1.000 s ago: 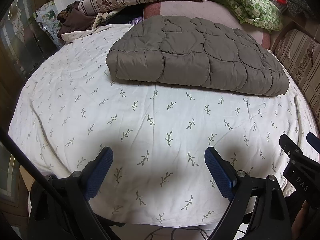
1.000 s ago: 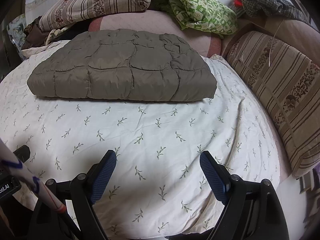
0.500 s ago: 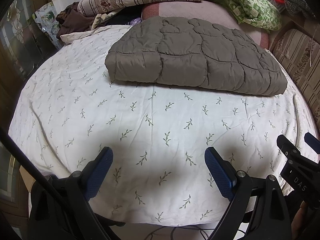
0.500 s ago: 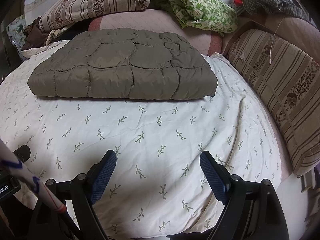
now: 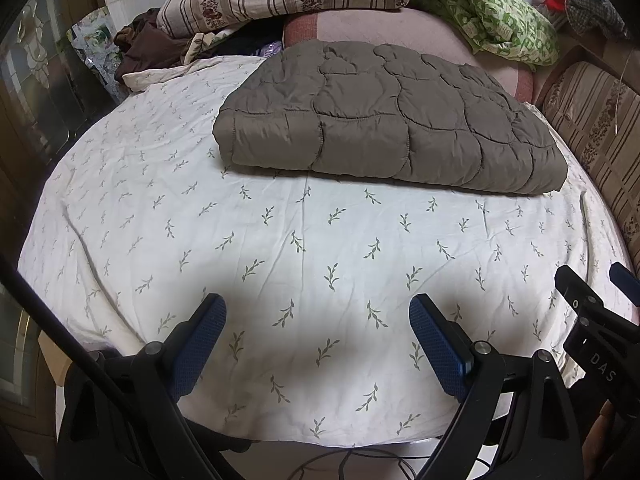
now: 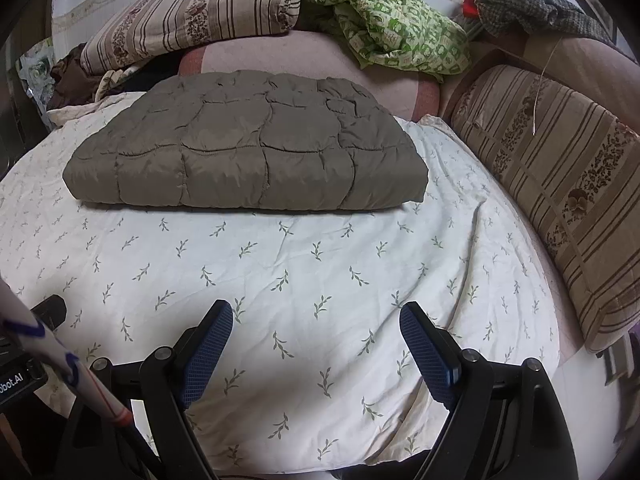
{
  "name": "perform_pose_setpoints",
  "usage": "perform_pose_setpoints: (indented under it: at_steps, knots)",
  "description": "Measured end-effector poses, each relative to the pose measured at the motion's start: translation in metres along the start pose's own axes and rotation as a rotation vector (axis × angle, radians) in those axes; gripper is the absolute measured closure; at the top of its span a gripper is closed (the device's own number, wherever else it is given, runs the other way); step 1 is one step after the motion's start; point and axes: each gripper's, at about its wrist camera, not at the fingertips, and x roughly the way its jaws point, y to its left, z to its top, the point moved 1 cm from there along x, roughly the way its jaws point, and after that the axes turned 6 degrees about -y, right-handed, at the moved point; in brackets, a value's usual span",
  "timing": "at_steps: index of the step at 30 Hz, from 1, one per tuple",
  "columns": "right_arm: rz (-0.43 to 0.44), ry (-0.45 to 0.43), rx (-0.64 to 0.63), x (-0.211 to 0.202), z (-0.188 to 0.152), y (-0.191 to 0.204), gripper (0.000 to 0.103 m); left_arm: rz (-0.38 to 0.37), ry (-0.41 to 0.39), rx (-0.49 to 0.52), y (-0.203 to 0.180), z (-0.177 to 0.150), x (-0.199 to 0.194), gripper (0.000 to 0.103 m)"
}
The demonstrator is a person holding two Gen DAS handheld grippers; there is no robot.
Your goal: Fold large clothes
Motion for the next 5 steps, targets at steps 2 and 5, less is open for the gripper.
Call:
perform_pose_setpoints:
  at_steps: [2, 5]
  knots:
    - [0.002, -0.001, 0.0, -0.0009, -0.0004, 0.0009, 0.014, -0.003, -0.007, 0.002, 0.0, -0.0008, -0.0026, 0.011]
    - [0.005, 0.006, -0.004, -0.0003, -0.002, 0.0021, 0.013, 0.001, -0.013, 0.001, -0.0002, -0.0011, -0.0049, 0.011]
